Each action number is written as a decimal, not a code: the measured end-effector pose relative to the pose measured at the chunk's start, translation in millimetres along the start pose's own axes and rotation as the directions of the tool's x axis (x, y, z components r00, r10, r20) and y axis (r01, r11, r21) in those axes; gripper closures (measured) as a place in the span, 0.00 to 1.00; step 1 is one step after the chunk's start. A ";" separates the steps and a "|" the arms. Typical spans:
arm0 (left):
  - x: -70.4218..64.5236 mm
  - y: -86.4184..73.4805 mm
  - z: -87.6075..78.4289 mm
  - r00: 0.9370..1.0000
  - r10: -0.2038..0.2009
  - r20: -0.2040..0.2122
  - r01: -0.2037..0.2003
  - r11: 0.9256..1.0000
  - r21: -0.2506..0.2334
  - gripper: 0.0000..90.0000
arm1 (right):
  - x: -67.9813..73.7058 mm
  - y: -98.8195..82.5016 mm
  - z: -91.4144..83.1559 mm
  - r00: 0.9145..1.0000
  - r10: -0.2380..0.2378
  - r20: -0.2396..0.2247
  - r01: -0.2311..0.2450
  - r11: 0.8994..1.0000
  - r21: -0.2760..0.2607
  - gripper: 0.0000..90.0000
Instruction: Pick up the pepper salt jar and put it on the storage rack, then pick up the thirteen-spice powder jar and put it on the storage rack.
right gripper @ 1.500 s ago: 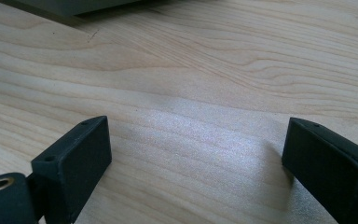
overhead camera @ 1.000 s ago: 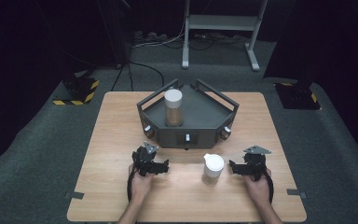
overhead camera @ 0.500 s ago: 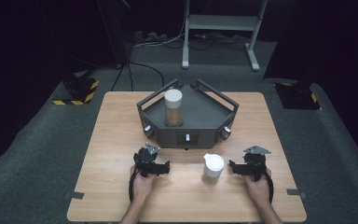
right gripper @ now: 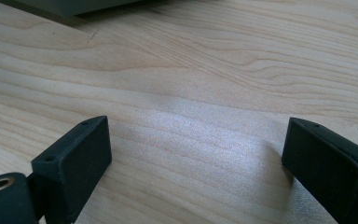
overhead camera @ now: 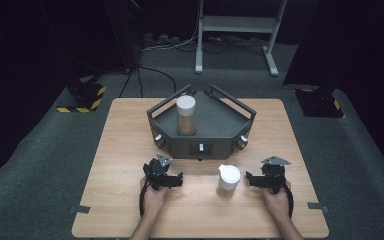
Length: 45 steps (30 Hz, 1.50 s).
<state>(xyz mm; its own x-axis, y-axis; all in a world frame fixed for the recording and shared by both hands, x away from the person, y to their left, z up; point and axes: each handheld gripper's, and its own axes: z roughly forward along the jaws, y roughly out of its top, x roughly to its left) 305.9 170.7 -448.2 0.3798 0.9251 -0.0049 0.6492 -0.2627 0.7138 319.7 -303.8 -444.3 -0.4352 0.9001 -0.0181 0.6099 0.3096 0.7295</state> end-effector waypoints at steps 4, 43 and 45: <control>-0.3 0.0 0.1 1.000 -0.001 -0.001 0.001 1.000 0.000 0.00 | 0.1 0.0 -0.1 1.000 0.001 0.000 -0.001 1.000 0.000 0.09; -0.4 0.0 0.3 1.000 -0.001 -0.002 0.001 1.000 -0.002 0.01 | 2.9 2.8 1.6 1.000 0.016 0.016 -0.016 1.000 0.010 0.04; -0.4 -0.1 0.3 1.000 -0.001 -0.002 0.001 1.000 -0.002 0.01 | 3.5 3.3 1.9 1.000 0.022 0.020 -0.022 1.000 0.013 0.03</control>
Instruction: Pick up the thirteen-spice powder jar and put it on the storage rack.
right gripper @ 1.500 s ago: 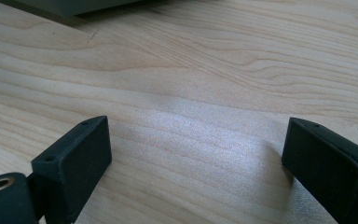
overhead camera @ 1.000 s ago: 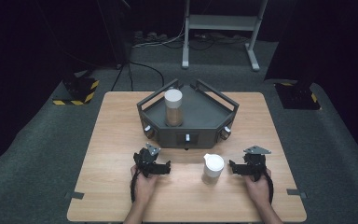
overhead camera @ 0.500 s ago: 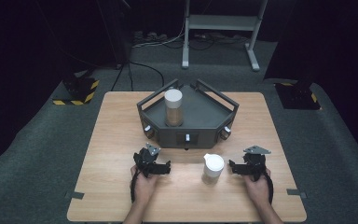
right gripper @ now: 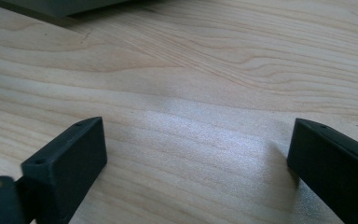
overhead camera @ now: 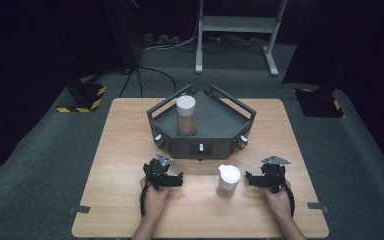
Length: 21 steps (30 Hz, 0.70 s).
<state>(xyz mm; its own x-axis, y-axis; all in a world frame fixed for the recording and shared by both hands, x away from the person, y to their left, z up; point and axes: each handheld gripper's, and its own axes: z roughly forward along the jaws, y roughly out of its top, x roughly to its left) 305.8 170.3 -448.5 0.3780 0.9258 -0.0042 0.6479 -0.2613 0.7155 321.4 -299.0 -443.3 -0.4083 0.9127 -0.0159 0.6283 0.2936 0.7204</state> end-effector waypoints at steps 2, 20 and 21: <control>-0.1 0.0 0.0 1.000 0.000 0.000 0.000 1.000 0.000 0.01 | 1.8 -0.1 -0.2 1.000 0.007 0.008 -0.007 1.000 0.001 0.03; -0.7 -0.4 -0.2 1.000 -0.002 -0.003 0.002 1.000 -0.002 0.01 | 1.8 -3.7 -2.6 1.000 0.008 0.000 -0.008 1.000 -0.012 0.04; -0.7 -0.4 -0.2 1.000 -0.002 -0.003 0.002 1.000 -0.002 0.01 | 1.3 -6.3 -4.3 1.000 0.000 -0.004 0.000 1.000 -0.021 0.04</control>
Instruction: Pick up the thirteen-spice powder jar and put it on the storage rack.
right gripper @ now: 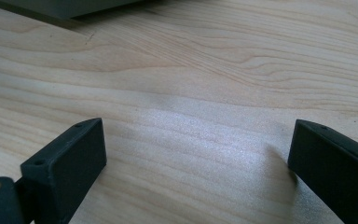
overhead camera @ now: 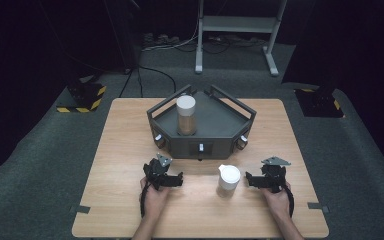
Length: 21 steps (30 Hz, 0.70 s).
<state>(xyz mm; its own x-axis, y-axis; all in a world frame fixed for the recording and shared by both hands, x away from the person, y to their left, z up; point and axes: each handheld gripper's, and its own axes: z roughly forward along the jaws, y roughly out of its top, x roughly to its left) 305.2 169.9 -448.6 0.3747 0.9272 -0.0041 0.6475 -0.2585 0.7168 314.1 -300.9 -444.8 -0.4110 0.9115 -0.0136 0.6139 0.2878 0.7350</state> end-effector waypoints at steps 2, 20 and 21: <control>0.0 0.0 0.0 1.000 0.000 0.000 0.000 1.000 0.000 0.01 | -2.0 -2.6 -2.1 1.000 -0.003 -0.012 0.003 1.000 -0.007 0.04; 0.0 0.0 0.0 1.000 0.000 0.000 0.000 1.000 0.000 0.01 | -14.7 -15.6 -27.3 0.995 -0.031 -0.098 0.030 0.999 -0.012 0.05; 0.0 0.0 0.0 1.000 0.000 0.000 0.000 1.000 0.000 0.01 | -14.3 -16.8 -29.1 0.994 -0.035 -0.107 0.034 0.999 -0.015 0.05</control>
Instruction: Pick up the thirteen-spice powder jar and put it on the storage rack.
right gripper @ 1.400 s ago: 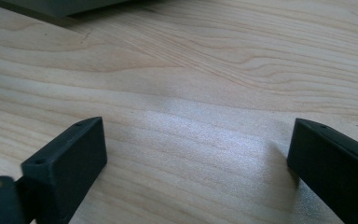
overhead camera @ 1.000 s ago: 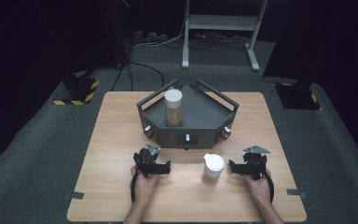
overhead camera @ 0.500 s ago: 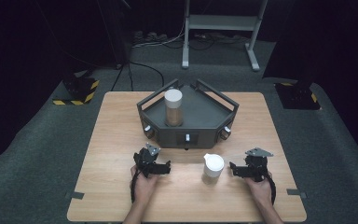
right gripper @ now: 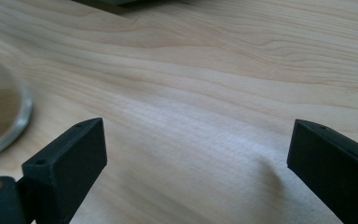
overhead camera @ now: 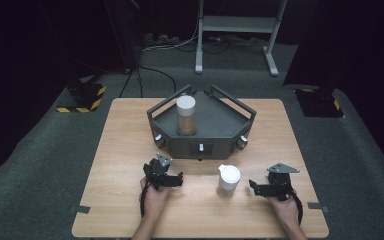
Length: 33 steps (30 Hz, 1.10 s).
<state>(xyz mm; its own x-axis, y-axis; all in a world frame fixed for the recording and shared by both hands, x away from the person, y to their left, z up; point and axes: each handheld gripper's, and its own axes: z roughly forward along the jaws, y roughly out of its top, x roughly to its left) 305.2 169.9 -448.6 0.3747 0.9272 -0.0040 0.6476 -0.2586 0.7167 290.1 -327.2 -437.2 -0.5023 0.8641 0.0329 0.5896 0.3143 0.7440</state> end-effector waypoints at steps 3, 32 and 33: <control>0.0 0.0 0.0 1.000 0.000 0.000 0.000 1.000 0.000 0.01 | 2.2 -1.8 -3.7 1.000 -0.013 -0.022 0.013 1.000 0.000 0.05; 0.0 0.0 0.0 1.000 0.000 0.000 0.000 1.000 0.000 0.01 | 33.4 -8.6 -9.0 0.977 -0.150 -0.151 0.153 0.988 0.005 0.05; 0.0 0.0 0.0 1.000 0.000 0.000 0.000 1.000 0.000 0.01 | 34.0 -8.7 -8.5 0.976 -0.154 -0.156 0.157 0.988 0.004 0.05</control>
<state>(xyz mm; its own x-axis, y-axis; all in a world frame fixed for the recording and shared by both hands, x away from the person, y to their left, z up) 305.2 169.9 -448.6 0.3748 0.9271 -0.0041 0.6476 -0.2587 0.7167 262.5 -303.9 -436.9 -0.6799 0.7330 0.0215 0.5058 0.4475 0.7375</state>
